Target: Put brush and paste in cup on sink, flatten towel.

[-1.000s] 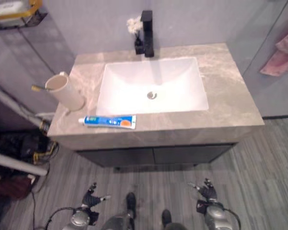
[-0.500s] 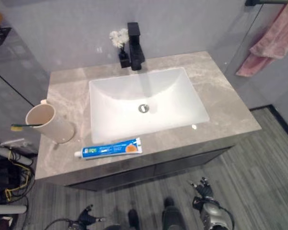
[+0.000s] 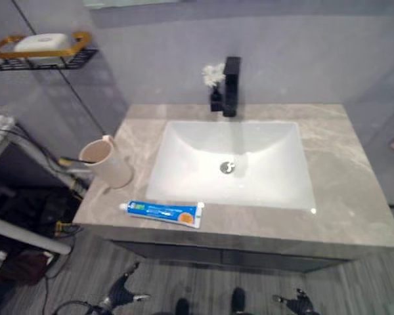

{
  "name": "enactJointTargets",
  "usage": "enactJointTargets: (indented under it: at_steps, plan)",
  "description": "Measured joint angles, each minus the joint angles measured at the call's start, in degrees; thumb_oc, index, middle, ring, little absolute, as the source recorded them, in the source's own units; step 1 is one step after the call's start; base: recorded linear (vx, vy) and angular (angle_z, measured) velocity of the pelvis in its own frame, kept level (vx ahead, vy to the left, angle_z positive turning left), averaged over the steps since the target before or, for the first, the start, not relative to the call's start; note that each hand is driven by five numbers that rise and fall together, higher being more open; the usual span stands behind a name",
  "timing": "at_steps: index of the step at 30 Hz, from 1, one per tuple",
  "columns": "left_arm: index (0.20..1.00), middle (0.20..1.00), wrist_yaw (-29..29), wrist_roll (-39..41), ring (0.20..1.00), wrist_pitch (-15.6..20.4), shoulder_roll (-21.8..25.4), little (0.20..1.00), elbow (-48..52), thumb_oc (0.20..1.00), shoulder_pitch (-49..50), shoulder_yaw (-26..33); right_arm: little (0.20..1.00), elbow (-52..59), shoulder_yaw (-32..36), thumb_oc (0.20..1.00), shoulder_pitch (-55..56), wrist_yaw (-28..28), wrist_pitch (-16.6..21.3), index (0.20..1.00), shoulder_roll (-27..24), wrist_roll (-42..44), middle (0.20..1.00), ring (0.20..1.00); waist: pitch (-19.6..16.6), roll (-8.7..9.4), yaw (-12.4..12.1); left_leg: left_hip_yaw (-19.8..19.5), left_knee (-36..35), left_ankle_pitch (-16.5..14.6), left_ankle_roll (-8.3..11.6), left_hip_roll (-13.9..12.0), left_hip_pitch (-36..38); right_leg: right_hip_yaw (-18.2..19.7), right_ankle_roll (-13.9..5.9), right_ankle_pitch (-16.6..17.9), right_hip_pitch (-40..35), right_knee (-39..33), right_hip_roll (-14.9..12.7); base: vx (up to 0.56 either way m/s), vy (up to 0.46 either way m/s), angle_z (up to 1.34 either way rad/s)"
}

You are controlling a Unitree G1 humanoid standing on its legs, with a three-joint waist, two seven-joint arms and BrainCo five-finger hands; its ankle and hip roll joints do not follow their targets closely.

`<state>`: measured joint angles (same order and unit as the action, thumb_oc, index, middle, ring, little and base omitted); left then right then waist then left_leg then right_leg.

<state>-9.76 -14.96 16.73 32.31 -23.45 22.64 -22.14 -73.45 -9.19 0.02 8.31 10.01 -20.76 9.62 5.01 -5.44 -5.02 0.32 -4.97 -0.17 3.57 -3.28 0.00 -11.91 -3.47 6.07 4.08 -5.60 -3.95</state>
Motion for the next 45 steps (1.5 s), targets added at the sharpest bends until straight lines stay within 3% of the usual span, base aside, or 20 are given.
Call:
enactJointTargets:
  at_steps: [2,3,4,6,7,8,12,15,16,18,20,23,27,32,37,45]
  plan:
    - [1.000,1.000,0.9,-1.6,1.000,3.2,11.1,1.000,12.5,1.000,6.7,1.0,1.000,-0.6,0.0,1.000,-0.2,0.7,-0.2,1.000,0.0,-1.7,1.000,1.000,0.3,-0.76,-1.1,-1.5,-0.6,0.6,-0.04,0.2,-0.3,-1.6,-0.23,-0.1,-0.3,0.0,-0.3,0.01,0.007,0.36]
    - [1.000,1.000,1.6,-2.1,1.000,4.5,16.2,1.000,15.4,1.000,9.1,2.6,1.000,-0.9,0.0,1.000,-0.1,1.3,-0.4,1.000,-0.2,-2.8,1.000,1.000,0.2,-2.02,-2.7,-1.6,-0.6,0.8,-0.14,0.4,-0.5,-1.8,-0.35,0.0,-0.2,0.0,-0.6,-0.02,0.010,0.25]
    - [1.000,1.000,2.2,-2.7,1.000,4.6,18.7,1.000,16.4,1.000,9.4,3.1,1.000,-1.1,0.0,1.000,0.2,1.6,-0.5,1.000,-0.3,-3.8,1.000,1.000,0.5,-1.88,-2.8,-2.0,-0.6,0.8,-0.13,0.6,-0.6,-2.1,-0.37,-0.1,-0.2,0.2,-0.8,-0.03,0.002,0.30]
    - [1.000,1.000,2.7,-3.0,1.000,4.6,20.1,1.000,15.6,1.000,10.0,4.3,1.000,-1.0,0.0,1.000,-0.7,1.7,-0.6,1.000,-0.5,-3.9,1.000,1.000,-0.4,-4.33,-2.8,-3.3,-0.6,1.1,-0.09,1.2,-1.7,-3.8,-0.66,-0.2,-0.2,0.4,-1.7,-0.02,0.018,0.44]
    - [1.000,1.000,3.6,-3.3,1.000,4.4,22.2,1.000,18.7,1.000,10.5,4.9,1.000,-0.7,0.0,1.000,-0.7,1.7,-0.7,1.000,-0.6,-4.0,1.000,1.000,-0.6,-4.76,-3.4,-3.5,-0.6,1.6,-0.08,1.3,-2.1,-4.3,-0.73,-0.2,-0.1,0.3,-2.0,0.03,0.023,0.50]
    - [1.000,1.000,4.2,-3.0,1.000,5.7,27.5,1.000,29.2,1.000,13.8,9.7,1.000,-0.6,-1.3,1.000,-1.1,1.9,-1.0,1.000,-0.6,-4.9,1.000,1.000,-0.2,-4.63,-4.1,-4.6,-0.5,2.1,-0.05,1.8,-2.2,-5.8,-1.16,-0.4,-0.5,0.5,-2.4,0.00,0.022,0.46]
    - [1.000,1.000,4.3,-0.2,1.000,9.0,28.0,1.000,35.7,1.000,13.8,14.5,1.000,0.8,-1.3,1.000,-2.7,2.5,-0.8,1.000,-0.3,-4.9,1.000,1.000,-0.5,-4.76,-4.2,-6.0,-0.3,2.5,-0.18,2.4,-2.1,-6.8,-1.76,-0.8,-1.4,0.5,-3.1,0.01,0.003,0.20]
    - [1.000,1.000,4.4,0.1,1.000,8.6,29.5,1.000,35.1,1.000,12.4,15.4,1.000,1.5,-1.6,1.000,-3.2,2.6,-1.1,1.000,-0.3,-4.6,1.000,1.000,-0.7,-5.16,-4.2,-6.1,-0.3,2.6,-0.02,2.6,-2.0,-7.2,-1.89,-0.9,-1.2,0.1,-3.3,-0.01,0.020,0.07]
    - [1.000,1.000,3.4,1.4,1.000,9.2,31.8,1.000,39.7,1.000,11.5,22.8,1.000,3.8,-2.3,1.000,-1.2,2.7,-1.2,1.000,-0.4,-3.6,1.000,1.000,-0.4,-4.57,-4.3,-6.5,-0.3,2.8,0.14,2.8,-2.4,-7.8,-1.92,-0.9,-1.1,0.5,-3.5,-0.03,0.021,0.15]
    - [1.000,1.000,-0.4,4.9,1.000,10.1,30.0,1.000,40.4,1.000,7.5,28.2,1.000,3.8,-2.5,1.000,-1.4,2.6,-1.2,1.000,-0.1,-3.5,1.000,1.000,-0.4,-4.65,-3.8,-6.4,-0.3,2.8,0.14,3.0,-2.7,-7.6,-2.12,-0.8,-0.8,0.5,-3.8,0.00,0.012,0.04]
    - [1.000,1.000,-3.1,5.6,1.000,10.3,30.7,1.000,38.6,1.000,1.9,28.8,1.000,4.6,-4.2,1.000,-1.8,2.5,-1.2,1.000,0.3,-3.9,1.000,1.000,-0.5,-4.75,-3.1,-5.6,-0.3,2.7,0.22,3.3,-3.1,-6.6,-2.46,-0.5,0.1,0.5,-4.0,0.02,0.020,-0.20]
    - [1.000,1.000,-3.1,5.5,1.000,11.0,30.8,1.000,38.6,1.000,1.2,28.8,1.000,5.4,-8.8,1.000,-1.2,2.4,-1.2,1.000,0.2,-9.0,1.000,1.000,-0.1,-4.04,-1.6,-4.2,-0.3,2.7,0.16,3.4,-2.8,-5.3,-2.56,-0.3,0.4,0.5,-4.1,0.04,0.029,-0.24]
    - [1.000,1.000,-3.0,5.6,1.000,11.0,30.0,1.000,39.2,1.000,0.7,28.7,1.000,2.6,-6.4,1.000,-0.1,2.3,-2.1,1.000,1.5,-11.1,1.000,1.000,0.7,-2.76,-0.2,-2.4,-0.3,2.5,0.02,3.4,-2.0,-3.2,-2.64,-0.1,0.6,0.5,-4.0,0.01,0.030,-0.27]
    - [1.000,1.000,-2.5,6.7,1.000,11.0,28.2,1.000,40.9,1.000,-0.7,28.8,1.000,0.4,-2.3,1.000,2.0,1.3,-3.0,1.000,2.2,-10.4,1.000,1.000,1.1,-2.00,-0.2,0.0,-0.3,2.1,-0.57,3.4,-1.9,-1.2,-2.63,0.7,1.6,0.4,-3.9,0.03,0.028,-0.21]
    - [1.000,1.000,-1.9,7.8,1.000,11.0,27.6,1.000,41.0,1.000,-0.7,28.4,1.000,1.1,-2.2,1.000,1.9,1.2,-3.3,1.000,2.3,-10.3,1.000,1.000,1.2,-1.49,0.7,0.6,-0.4,1.8,-0.44,3.5,-2.0,-0.2,-2.51,1.2,2.1,0.3,-3.9,0.01,0.028,-0.11]
    - [1.000,1.000,-0.1,7.6,1.000,11.0,27.5,1.000,41.1,1.000,-1.5,23.3,1.000,5.0,-3.8,1.000,0.6,1.2,-3.3,1.000,2.5,-8.2,1.000,1.000,1.3,-0.28,1.2,4.9,-0.6,1.3,-1.21,3.7,-2.1,3.9,-2.64,2.5,4.3,0.0,-3.8,0.02,0.012,-0.25]
